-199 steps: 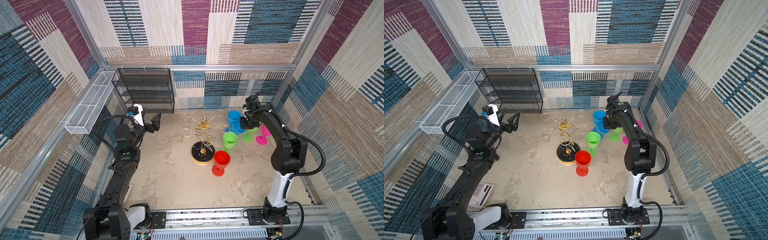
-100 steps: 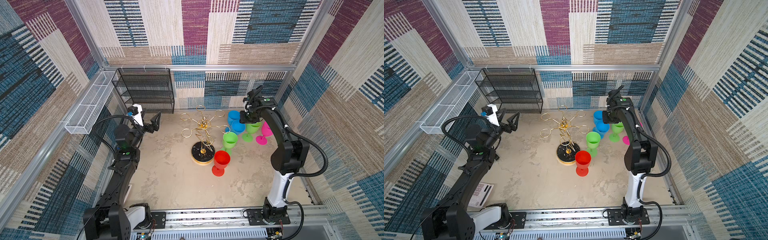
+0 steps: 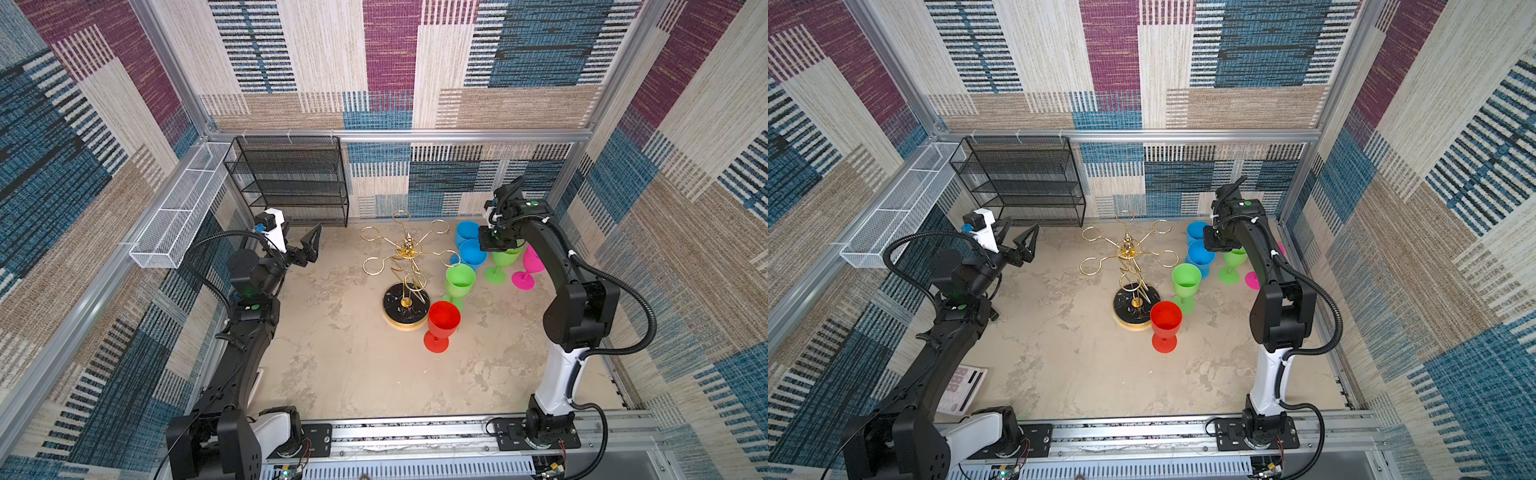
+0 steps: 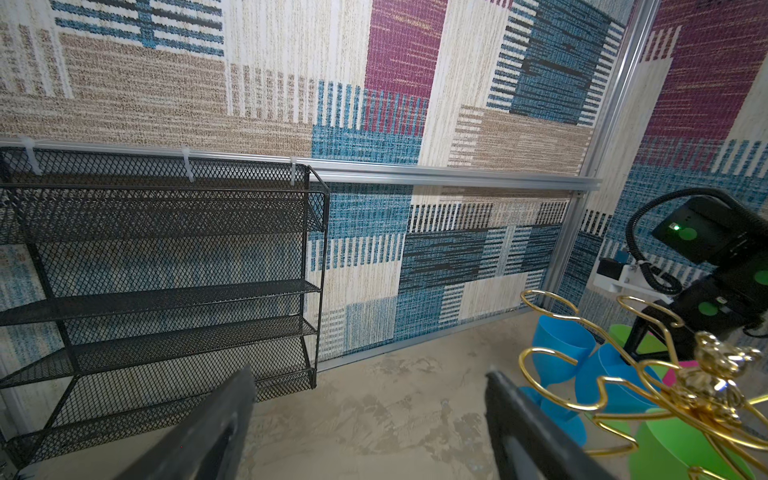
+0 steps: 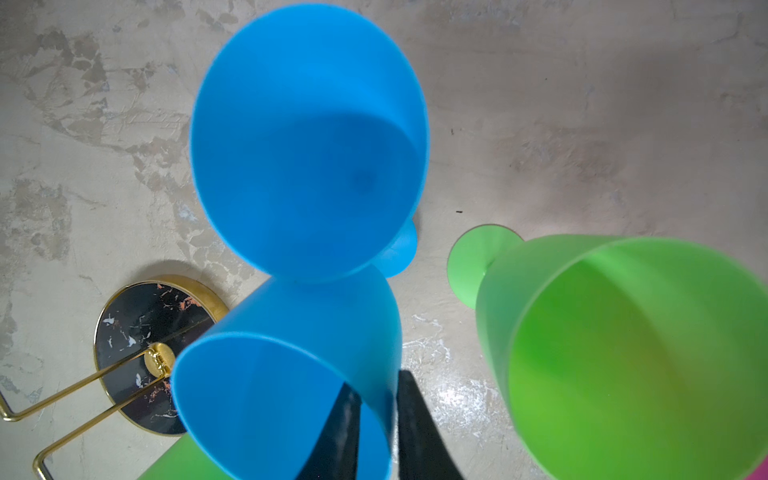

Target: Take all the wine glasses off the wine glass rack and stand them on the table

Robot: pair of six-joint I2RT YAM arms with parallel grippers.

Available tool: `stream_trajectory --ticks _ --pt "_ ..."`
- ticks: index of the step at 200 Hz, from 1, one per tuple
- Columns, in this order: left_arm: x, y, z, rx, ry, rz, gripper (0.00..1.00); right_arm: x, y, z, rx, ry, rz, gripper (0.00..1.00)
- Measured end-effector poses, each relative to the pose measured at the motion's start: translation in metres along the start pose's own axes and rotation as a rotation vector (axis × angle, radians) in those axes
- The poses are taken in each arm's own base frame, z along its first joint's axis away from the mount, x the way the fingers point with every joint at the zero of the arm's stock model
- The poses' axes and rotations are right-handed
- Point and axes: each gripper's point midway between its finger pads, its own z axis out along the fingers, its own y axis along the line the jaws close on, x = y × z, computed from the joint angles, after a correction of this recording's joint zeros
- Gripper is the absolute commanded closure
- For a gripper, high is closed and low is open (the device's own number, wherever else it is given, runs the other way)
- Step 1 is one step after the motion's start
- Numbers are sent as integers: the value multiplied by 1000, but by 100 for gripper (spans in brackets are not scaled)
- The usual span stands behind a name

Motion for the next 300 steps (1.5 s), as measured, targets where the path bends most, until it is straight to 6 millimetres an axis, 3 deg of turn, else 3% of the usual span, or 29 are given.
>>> stream_trajectory --ticks 44,104,146,216,250,275,300 --pt "-1 0 -1 -1 -3 2 11 1 3 0 -20 0 6 100" --pt "-7 -1 -1 2 -25 14 11 -6 3 -20 -3 -40 -1 100" --pt "-7 -1 -2 2 -25 13 11 5 -2 -29 32 -29 -10 100" --pt "-11 -2 -3 4 -40 21 11 36 -11 -20 86 53 -17 100" --pt "-11 -2 -3 4 -39 20 11 42 -12 -18 90 68 -17 91" --pt "-10 -2 -3 4 -39 20 11 40 -11 -20 89 57 -17 67" --pt "-10 -2 -3 4 -37 19 11 34 -8 -31 74 18 -19 51"
